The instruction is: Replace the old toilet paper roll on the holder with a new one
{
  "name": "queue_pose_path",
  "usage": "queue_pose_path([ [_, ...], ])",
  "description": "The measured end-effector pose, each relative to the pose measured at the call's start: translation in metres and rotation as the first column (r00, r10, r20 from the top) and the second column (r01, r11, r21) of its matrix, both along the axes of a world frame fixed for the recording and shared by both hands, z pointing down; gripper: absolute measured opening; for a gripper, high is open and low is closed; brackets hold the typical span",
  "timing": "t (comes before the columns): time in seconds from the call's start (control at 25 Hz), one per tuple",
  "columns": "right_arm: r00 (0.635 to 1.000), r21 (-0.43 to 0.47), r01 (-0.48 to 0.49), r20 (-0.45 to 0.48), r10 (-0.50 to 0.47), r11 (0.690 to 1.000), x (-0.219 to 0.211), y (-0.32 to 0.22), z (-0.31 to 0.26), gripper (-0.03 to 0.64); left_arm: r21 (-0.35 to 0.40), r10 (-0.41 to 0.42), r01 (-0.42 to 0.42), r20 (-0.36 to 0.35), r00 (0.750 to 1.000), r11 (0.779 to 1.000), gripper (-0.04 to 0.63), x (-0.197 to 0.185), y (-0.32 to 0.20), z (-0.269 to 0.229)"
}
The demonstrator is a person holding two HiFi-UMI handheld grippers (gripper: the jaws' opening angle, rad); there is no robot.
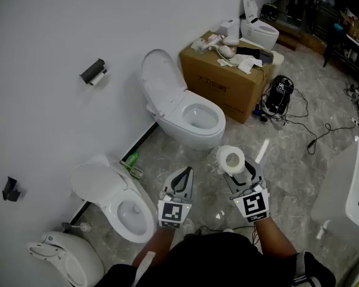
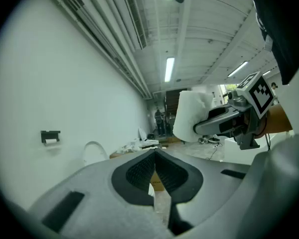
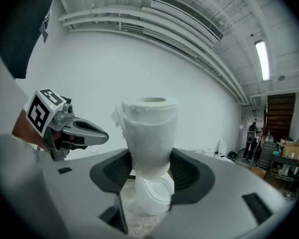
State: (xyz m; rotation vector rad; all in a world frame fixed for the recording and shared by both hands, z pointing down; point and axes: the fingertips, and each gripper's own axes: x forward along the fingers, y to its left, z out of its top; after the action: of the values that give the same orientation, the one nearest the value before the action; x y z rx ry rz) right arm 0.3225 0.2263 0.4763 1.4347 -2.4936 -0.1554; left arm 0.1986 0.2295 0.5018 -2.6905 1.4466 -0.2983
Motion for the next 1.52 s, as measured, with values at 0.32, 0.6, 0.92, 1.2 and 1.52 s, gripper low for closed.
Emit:
queue_pose_path([
  [0.32,1.000,-0.001,-0.006,-0.006,0.006,1.000,-0.016,0.006,0.000,0.232,-0.003,0.005,-0.005,-0.043,0.999,1.000,0.006,-0.007,0.009,-0.008],
  [0.6,0.998,-0.004,-0.005,0.055,0.005,1.000,-0.046,0.001,-0.008,0.236,-0.034,-0.014,0.012,-0.051,0.999,0.999,0.006,-0.049,0.008,-0.004],
  [0.92,0.995,0.002,-0.046,0.090,0.046,0.999,-0.101,-0.006,-0.018,0.238,-0.024,-0.012,0.011,-0.072,0.997,1.000,0.006,-0.122,0.005,-0.007],
  [1.2,0.992,0.026,-0.064,0.110,0.060,0.998,-0.139,-0.002,-0.024,0.238,-0.063,0.026,-0.035,-0.142,0.990,0.997,0.006,-0.167,0.004,-0.004],
  [1.52,0.995,0.042,-0.053,0.085,0.050,0.998,-0.160,-0.011,-0.032,0.239,-0.079,-0.002,-0.012,-0.168,0.986,0.997,0.006,-0.192,-0.010,-0.001],
])
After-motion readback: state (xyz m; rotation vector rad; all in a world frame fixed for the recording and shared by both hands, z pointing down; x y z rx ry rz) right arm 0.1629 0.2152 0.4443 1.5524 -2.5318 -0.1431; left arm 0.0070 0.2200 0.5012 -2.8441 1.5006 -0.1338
